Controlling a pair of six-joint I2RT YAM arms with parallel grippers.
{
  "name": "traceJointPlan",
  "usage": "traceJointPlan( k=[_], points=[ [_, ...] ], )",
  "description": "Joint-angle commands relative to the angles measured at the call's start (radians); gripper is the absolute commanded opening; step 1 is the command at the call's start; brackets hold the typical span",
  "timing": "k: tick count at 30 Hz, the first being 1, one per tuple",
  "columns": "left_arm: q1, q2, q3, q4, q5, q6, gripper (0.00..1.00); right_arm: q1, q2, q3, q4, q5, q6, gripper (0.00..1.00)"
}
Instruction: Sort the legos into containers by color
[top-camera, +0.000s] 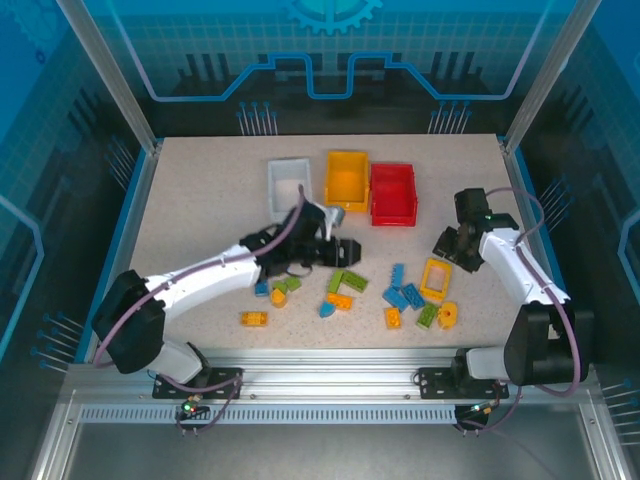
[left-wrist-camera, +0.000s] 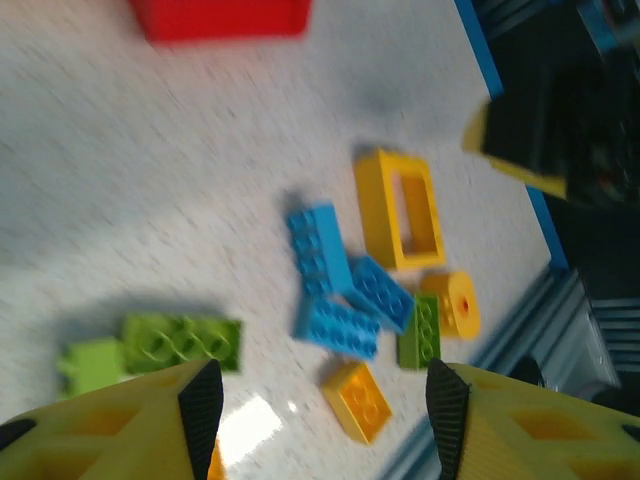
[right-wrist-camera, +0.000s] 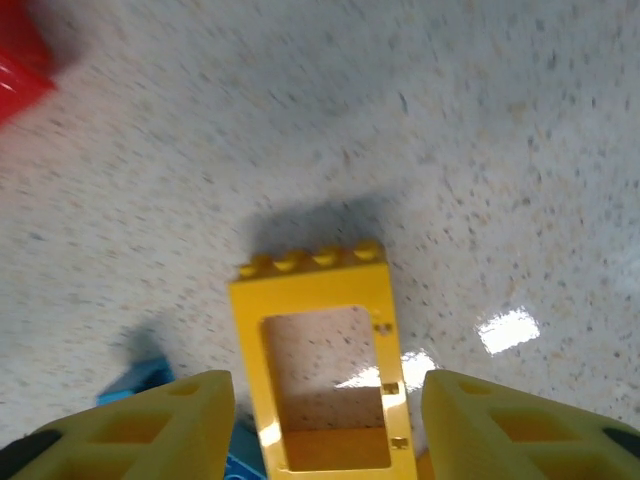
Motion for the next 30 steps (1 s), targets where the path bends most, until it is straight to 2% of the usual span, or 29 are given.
traceJointPlan(
  k=[1,7,12,17,21,26,30],
  points=[
    [-0.071,-0.031,-0.049,0.134,-0.085,-0.095,0.60,-0.036,0.003,-0.062,0.041,-0.018,0.023,0.51],
    [-0.143,0.009,-0.057,0.167,-0.075,-0.122,0.59,-0.083,0.088,-0.134,0.148,-0.092,-0.018,0.41],
    [-0.163,0.044,-0.054,0.186,-0.051,-0.131,0.58,-0.086,0.136,-0.145,0.184,-0.105,-0.025,0.34],
    [-0.171,0.052,-0.048,0.191,-0.053,-0.126,0.57,-0.086,0.139,-0.162,0.201,-0.103,-0.016,0.22],
    [-0.171,0.044,-0.040,0.181,-0.063,-0.113,0.57,-0.072,0.104,-0.151,0.201,-0.051,-0.031,0.14],
    [-0.162,0.027,-0.003,0.116,-0.099,-0.081,0.57,-0.039,0.064,-0.081,0.176,0.039,-0.056,0.08],
    [-0.105,-0.011,0.064,0.000,-0.141,-0.058,0.56,0.062,0.049,0.088,0.133,0.150,-0.105,0.07]
  ],
)
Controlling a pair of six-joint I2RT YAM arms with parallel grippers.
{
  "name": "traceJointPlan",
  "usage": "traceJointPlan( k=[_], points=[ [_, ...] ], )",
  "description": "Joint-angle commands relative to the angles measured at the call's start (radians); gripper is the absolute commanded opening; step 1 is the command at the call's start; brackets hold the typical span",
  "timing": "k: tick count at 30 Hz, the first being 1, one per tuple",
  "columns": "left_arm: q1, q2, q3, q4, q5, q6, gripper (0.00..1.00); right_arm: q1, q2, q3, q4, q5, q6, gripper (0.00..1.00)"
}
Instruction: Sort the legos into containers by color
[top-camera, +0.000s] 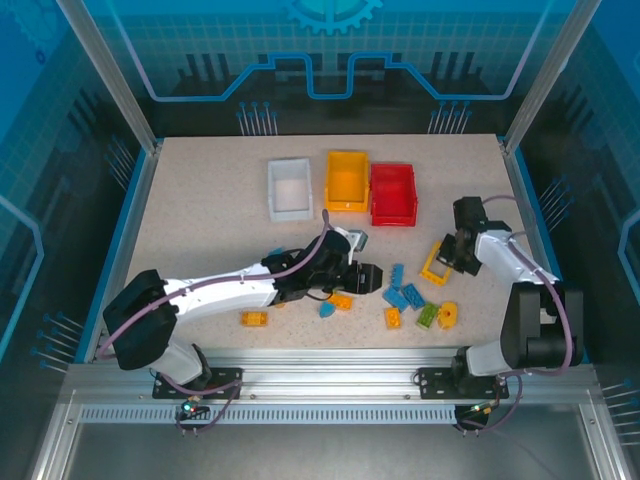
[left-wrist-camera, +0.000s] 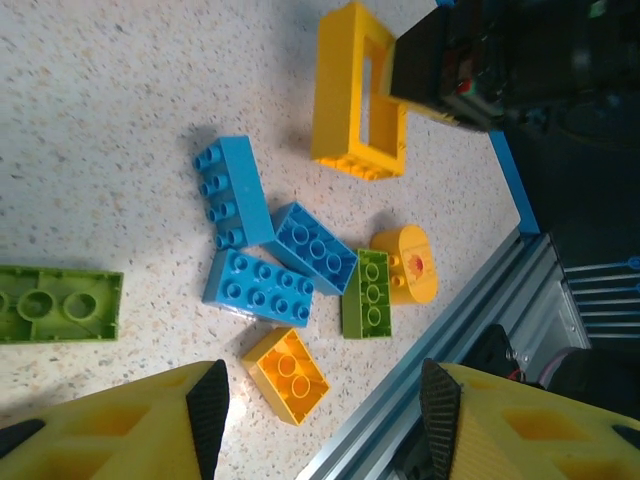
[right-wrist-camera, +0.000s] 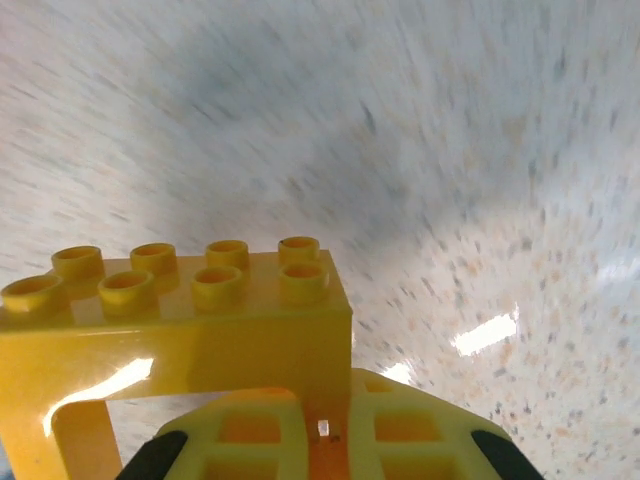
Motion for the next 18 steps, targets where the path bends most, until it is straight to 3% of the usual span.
traceJointPlan(
  k=[1,4,10,18],
  points=[
    [0.060,-0.072,0.071,-0.099,-0.060,0.043,0.56,0.103,-0.022,0.172,-0.017,0.125,-0.070,0.07],
    [0.130,-0.099,0.120,-0.156,-0.081,0.060,0.57,0.182,0.074,0.346,-0.033,0.175,-0.148,0.07],
    [0.251,-0.078,0.229,-0.192,-0.081,0.093,0.58,0.215,0.374,0.702,-0.090,0.183,-0.228,0.07],
    [0.310,0.017,0.364,-0.201,-0.079,0.111,0.58,0.246,0.758,1.108,-0.237,0.229,-0.275,0.07]
  ],
)
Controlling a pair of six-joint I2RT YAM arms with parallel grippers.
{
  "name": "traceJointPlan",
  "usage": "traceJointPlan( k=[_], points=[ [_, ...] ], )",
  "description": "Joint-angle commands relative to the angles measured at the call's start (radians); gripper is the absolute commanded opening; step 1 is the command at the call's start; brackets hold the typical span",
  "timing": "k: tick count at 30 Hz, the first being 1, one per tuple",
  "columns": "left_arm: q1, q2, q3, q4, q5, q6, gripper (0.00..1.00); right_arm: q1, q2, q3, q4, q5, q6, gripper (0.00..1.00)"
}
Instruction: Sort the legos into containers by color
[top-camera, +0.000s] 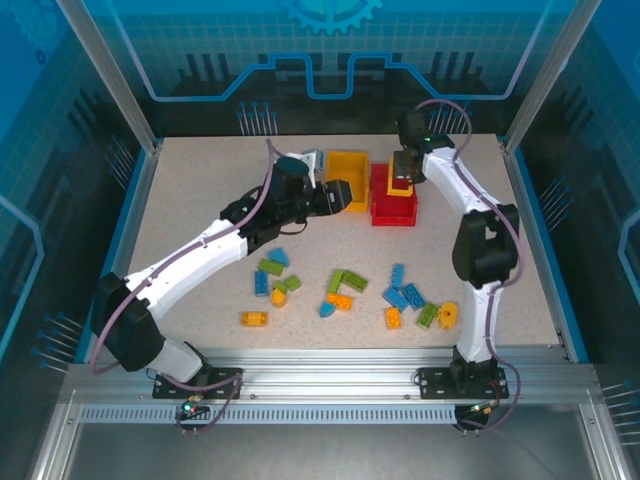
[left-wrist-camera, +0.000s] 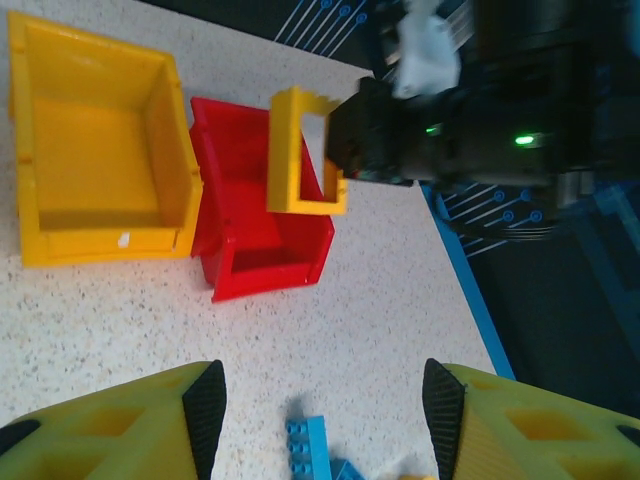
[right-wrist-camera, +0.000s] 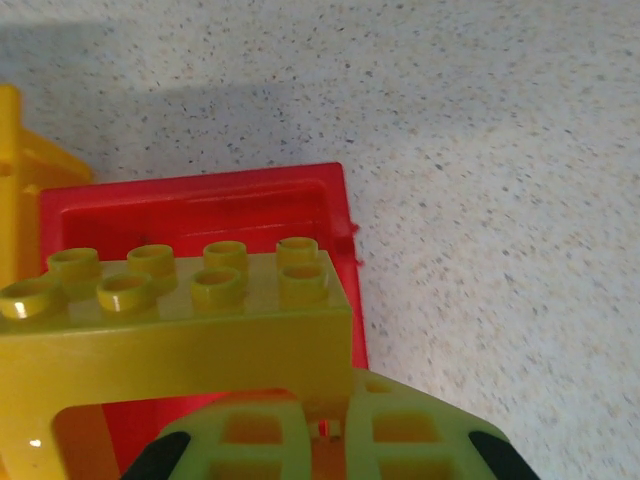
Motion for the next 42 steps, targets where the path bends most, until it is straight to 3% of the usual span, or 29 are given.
traceJointPlan(
  k=[1,7,11,15,26,33,36,39,42],
  points=[
    [0.008,0.050,0.056,-0.028,-0.008,0.035,0.58,0.027,0.099,0.122,-0.128,0.046,-0.034,0.07],
    [0.010,0.104,0.126,-0.066,0.002,0.068,0.58,0.029,0.252,0.285,-0.216,0.054,-0.015,0.11],
    [0.009,0.116,0.134,-0.083,0.004,0.077,0.58,0.033,0.289,0.322,-0.241,0.047,-0.001,0.25],
    [0.010,0.110,0.134,-0.102,0.002,0.082,0.58,0.044,0.270,0.323,-0.236,0.049,-0.001,0.33],
    [0.009,0.033,0.090,-0.222,-0.062,0.095,0.58,0.062,0.121,0.362,-0.262,0.054,0.003,0.40],
    [0.028,-0.035,0.039,-0.361,-0.111,0.075,0.58,0.070,-0.068,0.204,-0.172,0.039,-0.006,0.38],
    [0.047,-0.070,-0.007,-0.375,-0.105,0.061,0.57,0.068,-0.107,0.141,-0.182,0.034,0.009,0.29],
    [0.061,-0.112,-0.039,-0.409,-0.125,0.050,0.57,0.096,-0.214,-0.022,-0.131,0.028,0.019,0.25],
    [0.097,-0.155,-0.069,-0.510,-0.168,0.010,0.57,0.168,-0.365,-0.210,-0.051,-0.023,0.018,0.29]
  ],
)
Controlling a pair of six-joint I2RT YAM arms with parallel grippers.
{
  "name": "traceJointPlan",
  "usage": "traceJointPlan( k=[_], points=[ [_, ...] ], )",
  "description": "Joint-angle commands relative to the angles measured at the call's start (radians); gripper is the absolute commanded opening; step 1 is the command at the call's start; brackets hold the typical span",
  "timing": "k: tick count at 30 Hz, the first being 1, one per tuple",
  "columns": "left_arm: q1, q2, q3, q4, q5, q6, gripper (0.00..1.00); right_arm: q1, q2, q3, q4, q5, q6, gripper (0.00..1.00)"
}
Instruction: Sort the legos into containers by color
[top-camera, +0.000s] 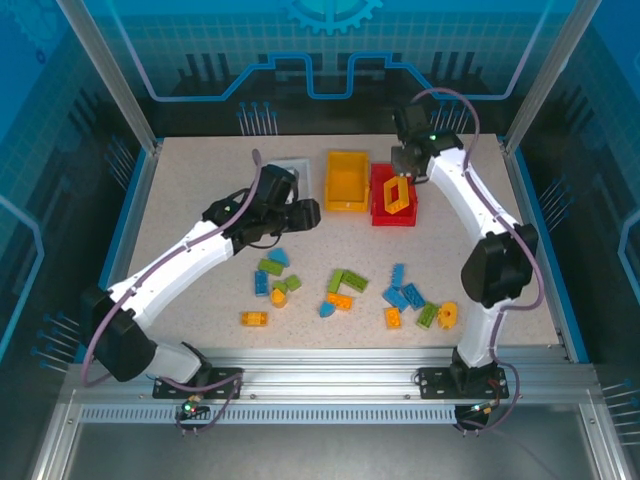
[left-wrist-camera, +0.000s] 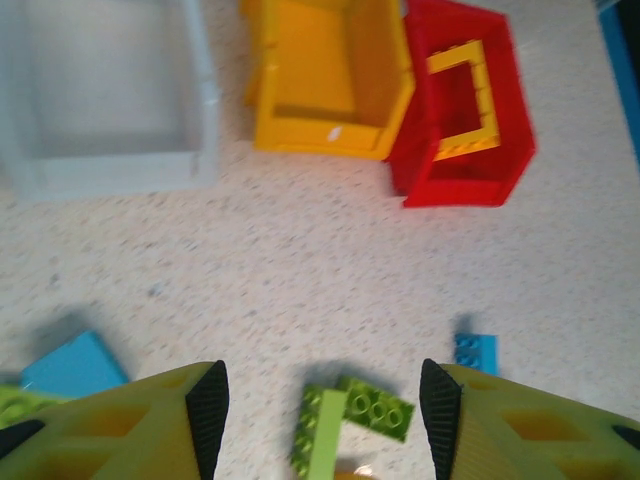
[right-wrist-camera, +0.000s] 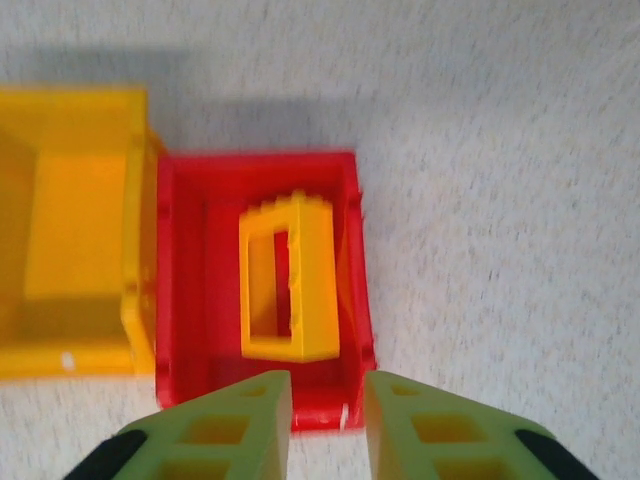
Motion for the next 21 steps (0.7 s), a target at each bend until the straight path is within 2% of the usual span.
traceJointPlan(
  k=[1,4,7,11,17,21],
  points=[
    [0.052,-0.070,-0.047,-0.144,-0.054,-0.067,0.58,0.110,-0.165,-0.183,0.087,-0.084,0.008,0.31],
    [0.105,-0.110,-0.128,-0.187,-0.043,-0.124,0.58,0.219,-0.300,-0.375,0.197,-0.183,0.003,0.33],
    [0.135,-0.153,-0.239,-0.188,-0.037,-0.170,0.57,0.363,-0.424,-0.566,0.340,-0.318,0.009,0.40],
    [0.138,-0.154,-0.328,-0.183,-0.037,-0.176,0.57,0.518,-0.492,-0.707,0.450,-0.382,0.028,0.49],
    [0.137,-0.080,-0.438,-0.117,-0.026,-0.112,0.61,0.591,-0.481,-0.775,0.542,-0.518,0.047,0.60],
    [0.136,-0.009,-0.465,-0.066,-0.023,-0.045,0.64,0.614,-0.459,-0.762,0.533,-0.523,0.045,0.62]
  ],
)
